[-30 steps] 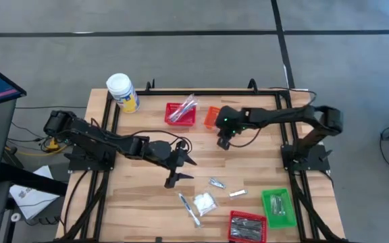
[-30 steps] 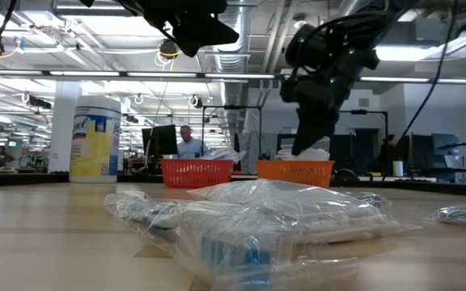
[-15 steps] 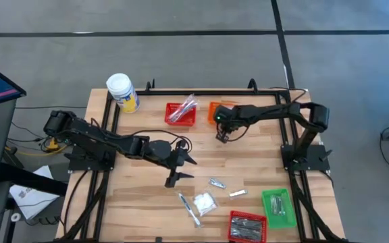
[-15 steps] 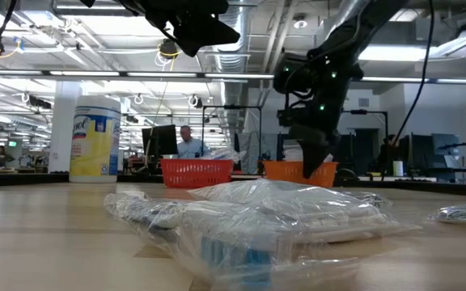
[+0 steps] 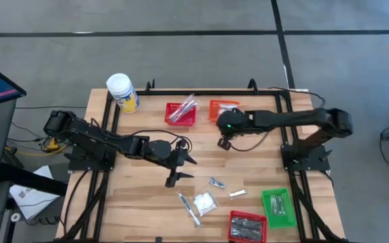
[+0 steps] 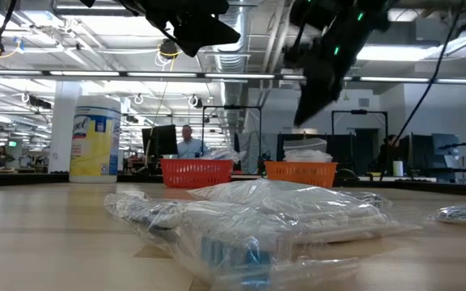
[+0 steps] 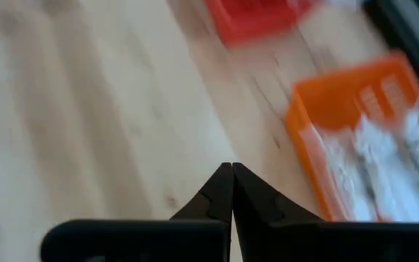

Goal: Pick & Place Travel size toiletries
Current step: Adjust the top red bin

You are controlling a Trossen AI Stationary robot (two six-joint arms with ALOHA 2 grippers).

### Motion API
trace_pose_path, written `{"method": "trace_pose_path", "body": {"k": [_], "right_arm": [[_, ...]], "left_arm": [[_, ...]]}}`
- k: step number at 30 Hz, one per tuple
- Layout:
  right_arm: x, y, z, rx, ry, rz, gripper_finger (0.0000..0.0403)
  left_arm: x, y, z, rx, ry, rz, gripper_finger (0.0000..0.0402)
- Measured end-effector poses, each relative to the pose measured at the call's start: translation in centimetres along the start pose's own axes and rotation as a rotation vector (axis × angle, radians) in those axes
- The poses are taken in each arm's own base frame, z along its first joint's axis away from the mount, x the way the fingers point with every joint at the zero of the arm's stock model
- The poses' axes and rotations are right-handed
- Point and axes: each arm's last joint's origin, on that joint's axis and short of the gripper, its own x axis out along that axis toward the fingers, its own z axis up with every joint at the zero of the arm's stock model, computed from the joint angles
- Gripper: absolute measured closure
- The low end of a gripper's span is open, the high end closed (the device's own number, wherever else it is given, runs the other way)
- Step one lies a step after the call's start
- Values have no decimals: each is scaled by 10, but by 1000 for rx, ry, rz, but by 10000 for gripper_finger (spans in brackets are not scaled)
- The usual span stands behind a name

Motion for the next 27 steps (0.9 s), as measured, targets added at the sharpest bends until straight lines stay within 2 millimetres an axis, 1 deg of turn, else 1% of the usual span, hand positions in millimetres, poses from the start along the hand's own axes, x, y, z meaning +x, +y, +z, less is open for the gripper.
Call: {"method": "trace_pose_path", "body": {"k": [4,7,12,15,17,19,21,24,25,27], "right_arm": [[-41,20,1,-49,-141,82,403],[-63,35,1,-99,-234,147,403],[-82,54,-2,-206,-334,214,403],[-88,59,-2,-236,-366,232,403],[-88,61,-3,-248,-369,237,403],[-89,61,-2,-249,-376,238,403],[-89,60,-2,-248,-377,237,403],[-89,60,-2,-248,-376,236,403],[-89,60,-2,-248,-376,237,403],[-89,61,-2,-248,-377,237,403]], "left_arm": [[3,1,-2,-3,10,26,156],[3,6,-7,-14,56,60,156],[11,33,-25,-110,169,182,158],[15,54,-39,-184,252,320,174],[17,70,-50,-235,315,414,198],[17,88,-62,-288,377,489,235],[18,104,-71,-346,406,541,285],[18,123,-82,-408,436,594,372],[18,130,-87,-425,448,612,385],[17,142,-94,-454,471,635,390]]}}
